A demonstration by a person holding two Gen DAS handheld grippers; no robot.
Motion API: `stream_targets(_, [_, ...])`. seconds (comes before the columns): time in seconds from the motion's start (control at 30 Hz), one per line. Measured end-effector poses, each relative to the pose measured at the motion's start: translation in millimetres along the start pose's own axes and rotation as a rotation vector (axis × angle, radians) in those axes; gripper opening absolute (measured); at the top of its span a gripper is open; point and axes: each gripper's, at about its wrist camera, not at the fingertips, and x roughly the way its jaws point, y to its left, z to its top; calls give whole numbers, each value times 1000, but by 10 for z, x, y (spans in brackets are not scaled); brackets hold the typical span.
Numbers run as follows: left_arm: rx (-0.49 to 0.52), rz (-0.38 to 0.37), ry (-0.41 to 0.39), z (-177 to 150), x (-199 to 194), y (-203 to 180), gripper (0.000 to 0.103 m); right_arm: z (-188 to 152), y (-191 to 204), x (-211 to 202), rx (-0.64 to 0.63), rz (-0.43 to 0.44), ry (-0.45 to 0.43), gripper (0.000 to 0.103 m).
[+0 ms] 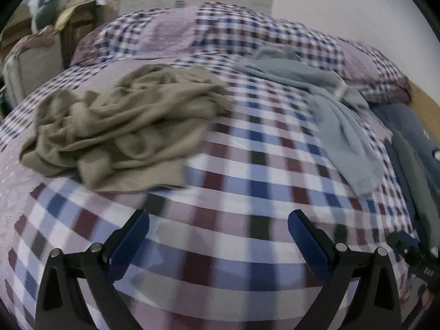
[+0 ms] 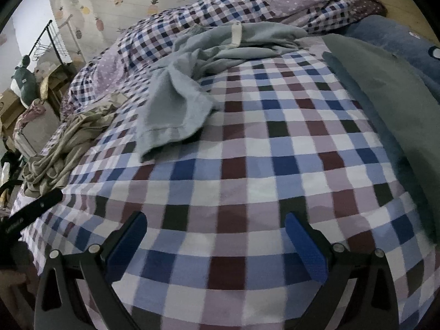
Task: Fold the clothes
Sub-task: 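Reach the left gripper to the crumpled khaki garment and grasp it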
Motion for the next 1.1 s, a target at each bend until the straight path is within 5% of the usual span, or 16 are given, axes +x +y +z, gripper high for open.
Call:
stream_targets(0.2, [-218,-82,-45,117,-79,716,103,9,155,-7,-19,78,-24,103])
stream_targets(0.37, [-439,-221,-66,157,-18,1245,101,5,224,9,-26,123,-23,103])
stream_targets(0.47, [-532,-302,-72,169,61,1464,92,-2,250,19,-32,138,-18,103])
stream_targets(0.7, [-537,-310,-48,240,195,1533,78,-1,262,55,-30,162,-1,103])
stream_targets(0.77, [-528,-292,-32,262,240,1515,70,0,261,60,-28,164,1,103])
stream_targets(0.93, [-539,-277,25,234,370,1504,16,3,253,72,-23,170,7,103])
stream_targets(1.1, [-519,-386,14,229,255,1343,4,4,262,60,-26,177,2,103])
